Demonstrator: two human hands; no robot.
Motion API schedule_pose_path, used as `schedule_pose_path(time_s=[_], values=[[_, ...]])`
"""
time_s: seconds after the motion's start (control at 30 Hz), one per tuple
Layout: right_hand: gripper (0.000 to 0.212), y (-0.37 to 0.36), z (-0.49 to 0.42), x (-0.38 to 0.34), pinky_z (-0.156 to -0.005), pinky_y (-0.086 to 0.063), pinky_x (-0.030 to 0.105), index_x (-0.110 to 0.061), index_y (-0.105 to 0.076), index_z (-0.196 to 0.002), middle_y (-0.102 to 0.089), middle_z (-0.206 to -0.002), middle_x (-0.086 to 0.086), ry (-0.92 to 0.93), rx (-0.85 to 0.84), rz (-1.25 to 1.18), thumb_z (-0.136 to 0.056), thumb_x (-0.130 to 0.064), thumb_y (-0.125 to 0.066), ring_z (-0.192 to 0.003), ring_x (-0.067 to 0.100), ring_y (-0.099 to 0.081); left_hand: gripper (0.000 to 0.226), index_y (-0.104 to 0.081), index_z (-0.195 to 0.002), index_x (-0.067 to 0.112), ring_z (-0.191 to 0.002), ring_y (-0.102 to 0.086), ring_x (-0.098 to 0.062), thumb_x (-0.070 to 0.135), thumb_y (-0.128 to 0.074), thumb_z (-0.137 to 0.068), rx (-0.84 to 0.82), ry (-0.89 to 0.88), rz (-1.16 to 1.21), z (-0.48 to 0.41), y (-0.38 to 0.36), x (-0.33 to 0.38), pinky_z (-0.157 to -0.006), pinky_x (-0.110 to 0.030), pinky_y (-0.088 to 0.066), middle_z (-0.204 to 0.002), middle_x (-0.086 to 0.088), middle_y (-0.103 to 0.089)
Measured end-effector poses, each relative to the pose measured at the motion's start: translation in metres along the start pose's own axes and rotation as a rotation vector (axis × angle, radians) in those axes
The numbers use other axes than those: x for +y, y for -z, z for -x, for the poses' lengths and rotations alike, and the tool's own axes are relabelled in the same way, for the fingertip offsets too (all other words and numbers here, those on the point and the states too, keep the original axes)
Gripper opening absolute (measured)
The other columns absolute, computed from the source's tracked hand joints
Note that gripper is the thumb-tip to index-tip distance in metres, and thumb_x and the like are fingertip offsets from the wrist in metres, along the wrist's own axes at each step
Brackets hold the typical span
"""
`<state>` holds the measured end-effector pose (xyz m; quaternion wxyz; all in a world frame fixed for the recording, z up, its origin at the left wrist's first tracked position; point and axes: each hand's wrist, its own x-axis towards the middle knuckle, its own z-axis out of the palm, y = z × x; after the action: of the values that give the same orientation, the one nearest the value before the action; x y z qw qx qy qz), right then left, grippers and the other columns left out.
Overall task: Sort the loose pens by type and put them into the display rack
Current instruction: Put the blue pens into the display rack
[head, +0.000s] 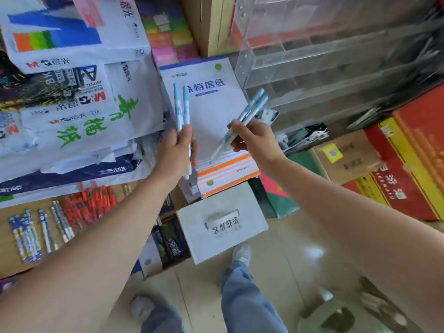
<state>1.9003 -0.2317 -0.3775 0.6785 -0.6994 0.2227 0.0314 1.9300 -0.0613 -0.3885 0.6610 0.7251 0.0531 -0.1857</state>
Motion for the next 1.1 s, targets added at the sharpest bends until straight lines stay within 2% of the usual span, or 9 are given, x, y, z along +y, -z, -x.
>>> schedule_pose_path(time_s=[0.13, 0.27, 0.47, 0.6, 0.73, 0.97, 1.1], values=[[0.021, 0.049, -0.026, -0.016, -0.067, -0.057, 0.024, 0.007, -0.067, -0.093, -0.065, -0.077, 0.017, 0.025, 0.053, 0.003, -0.092, -0.013, -0.062, -0.063, 0.017, -0.063, 0.024, -0.049, -0.087, 0.017, -0.041, -0.051, -0.012, 0.029, -0.037, -0.103, -0.027, 0.065, -0.007, -0.015, -0.040, 0.022, -0.046, -0.025, -0.047, -0.062, -0.001, -0.059], [0.013, 0.076, -0.050, -0.025, -0.071, -0.058, 0.025, -0.001, -0.069, -0.088, -0.071, -0.081, 0.015, 0.022, 0.140, -0.012, -0.089, -0.014, -0.067, -0.072, 0.021, -0.068, 0.023, -0.051, -0.092, 0.017, -0.048, -0.058, -0.016, 0.028, -0.035, -0.104, -0.117, 0.089, -0.036, -0.028, -0.060, 0.031, -0.052, -0.026, -0.053, -0.069, -0.003, -0.066], [0.005, 0.092, -0.075, -0.044, -0.068, -0.058, 0.026, -0.005, -0.064, -0.091, -0.071, -0.079, 0.007, 0.079, 0.231, -0.087, -0.089, -0.009, -0.066, -0.071, 0.017, -0.070, 0.023, -0.054, -0.095, 0.017, -0.055, -0.063, -0.018, 0.028, -0.036, -0.103, -0.182, 0.076, -0.050, -0.059, -0.073, 0.038, -0.059, -0.031, -0.055, -0.073, -0.003, -0.068], [0.007, 0.098, -0.086, -0.066, -0.076, -0.059, 0.033, -0.008, -0.065, -0.092, -0.072, -0.085, 0.009, 0.102, 0.254, -0.098, -0.088, -0.011, -0.068, -0.077, 0.022, -0.070, 0.023, -0.055, -0.095, 0.014, -0.056, -0.062, -0.017, 0.026, -0.037, -0.103, -0.217, 0.058, -0.027, -0.069, -0.079, 0.062, -0.054, -0.026, -0.053, -0.075, -0.006, -0.067], [0.007, 0.101, -0.096, -0.094, -0.071, -0.059, 0.027, -0.008, -0.062, -0.092, -0.071, -0.086, 0.009, 0.141, 0.287, -0.145, -0.088, -0.011, -0.068, -0.076, 0.021, -0.070, 0.023, -0.054, -0.096, 0.011, -0.056, -0.060, -0.018, 0.025, -0.037, -0.103, -0.220, 0.026, -0.030, -0.082, -0.083, 0.088, -0.053, -0.024, -0.051, -0.076, -0.007, -0.065], [0.013, 0.116, -0.124, -0.121, -0.078, -0.059, 0.036, -0.007, -0.064, -0.096, -0.073, -0.087, 0.009, 0.193, 0.357, -0.148, -0.087, -0.014, -0.070, -0.080, 0.025, -0.072, 0.025, -0.053, -0.104, 0.004, -0.058, -0.060, -0.020, 0.024, -0.037, -0.104, -0.200, 0.050, -0.021, -0.091, -0.094, 0.110, -0.055, -0.026, -0.055, -0.078, -0.010, -0.064], [0.011, 0.119, -0.138, -0.118, -0.077, -0.060, 0.038, -0.010, -0.067, -0.092, -0.073, -0.081, 0.006, 0.100, 0.320, 0.017, -0.086, -0.017, -0.071, -0.073, 0.021, -0.073, 0.027, -0.052, -0.106, 0.003, -0.058, -0.061, -0.019, 0.024, -0.036, -0.104, -0.174, 0.069, -0.028, -0.090, -0.103, 0.116, -0.058, -0.028, -0.056, -0.080, -0.012, -0.065]])
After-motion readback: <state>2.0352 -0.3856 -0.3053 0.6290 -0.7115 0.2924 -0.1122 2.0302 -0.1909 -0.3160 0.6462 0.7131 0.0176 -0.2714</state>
